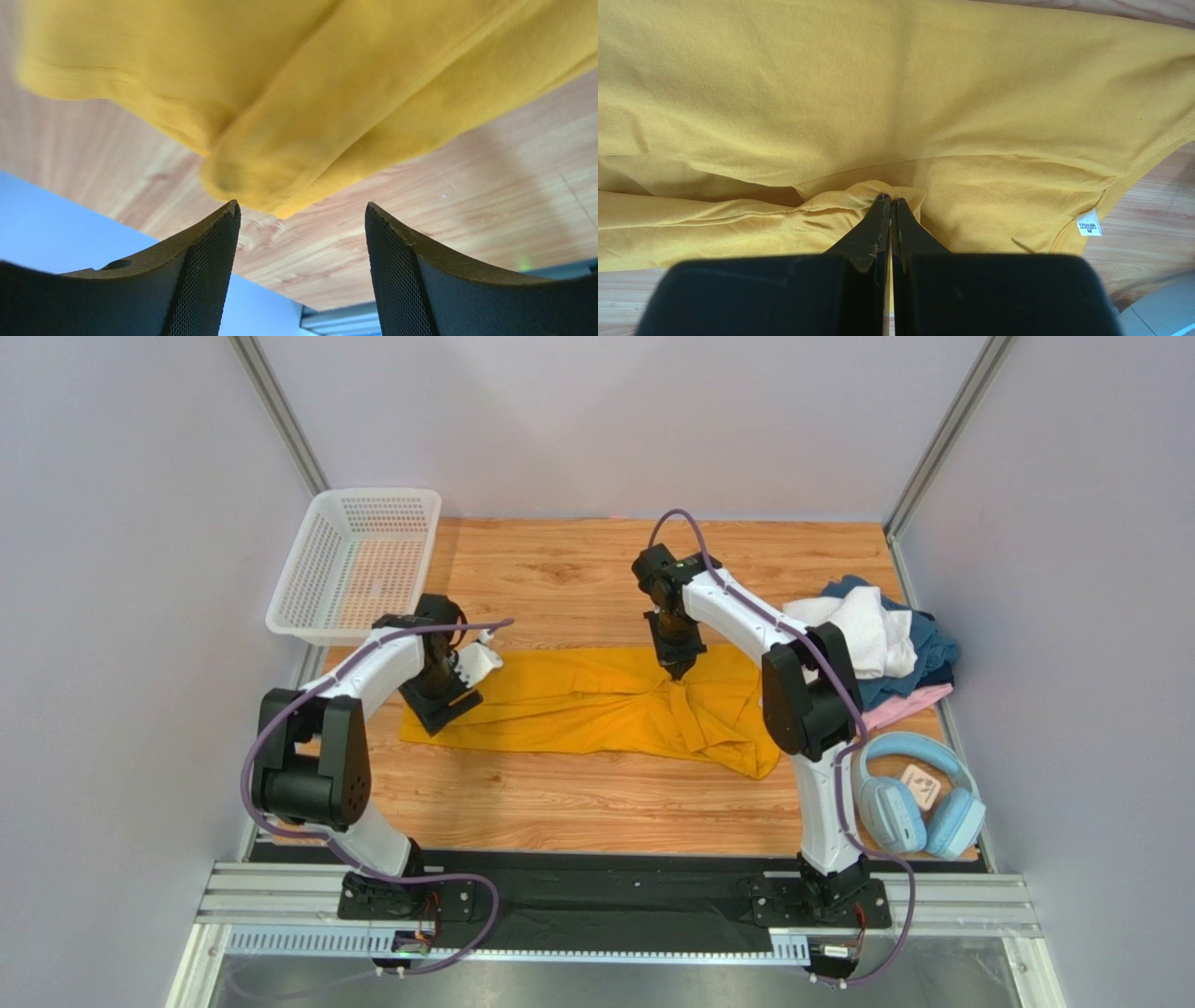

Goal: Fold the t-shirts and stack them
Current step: Fold the other side of the tshirt into a rectangle, then rotate the tshirt 80 degrees

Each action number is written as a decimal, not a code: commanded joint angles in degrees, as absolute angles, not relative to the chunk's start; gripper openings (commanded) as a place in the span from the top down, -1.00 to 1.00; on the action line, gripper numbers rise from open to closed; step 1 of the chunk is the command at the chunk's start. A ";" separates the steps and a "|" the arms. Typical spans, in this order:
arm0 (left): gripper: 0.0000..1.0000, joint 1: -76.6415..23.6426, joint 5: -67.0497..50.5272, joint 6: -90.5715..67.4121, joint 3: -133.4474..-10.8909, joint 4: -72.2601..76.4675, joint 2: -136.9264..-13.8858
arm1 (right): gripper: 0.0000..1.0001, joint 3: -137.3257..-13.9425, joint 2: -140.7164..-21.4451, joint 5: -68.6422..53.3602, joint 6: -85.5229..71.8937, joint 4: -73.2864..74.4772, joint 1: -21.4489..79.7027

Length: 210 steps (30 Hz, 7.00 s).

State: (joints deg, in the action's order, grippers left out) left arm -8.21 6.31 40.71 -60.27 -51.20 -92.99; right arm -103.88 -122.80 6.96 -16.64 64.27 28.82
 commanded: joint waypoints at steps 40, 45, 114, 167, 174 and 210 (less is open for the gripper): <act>-0.36 -5.45 -3.51 35.95 -65.92 -52.98 -90.88 | 1.00 -101.08 -117.60 5.80 -16.52 61.09 27.86; -0.30 -5.62 -14.93 37.09 -69.08 -62.83 -88.94 | 1.00 -100.99 -118.04 5.45 -16.61 61.00 27.86; -0.29 -3.17 -1.23 35.33 -70.83 -49.31 -102.39 | 0.97 -102.65 -119.61 9.05 -16.08 58.71 26.63; -0.28 -9.32 -0.26 35.95 -71.45 -52.12 -101.07 | 0.45 -65.57 -98.70 0.97 -20.65 44.47 30.06; -0.28 -9.32 -0.35 35.51 -71.37 -50.80 -101.86 | 1.00 -66.97 -98.53 -1.67 -21.01 45.25 30.15; -0.29 -7.65 1.15 36.48 -69.70 -49.57 -98.08 | 0.15 -95.12 -101.63 35.52 -24.01 61.54 27.15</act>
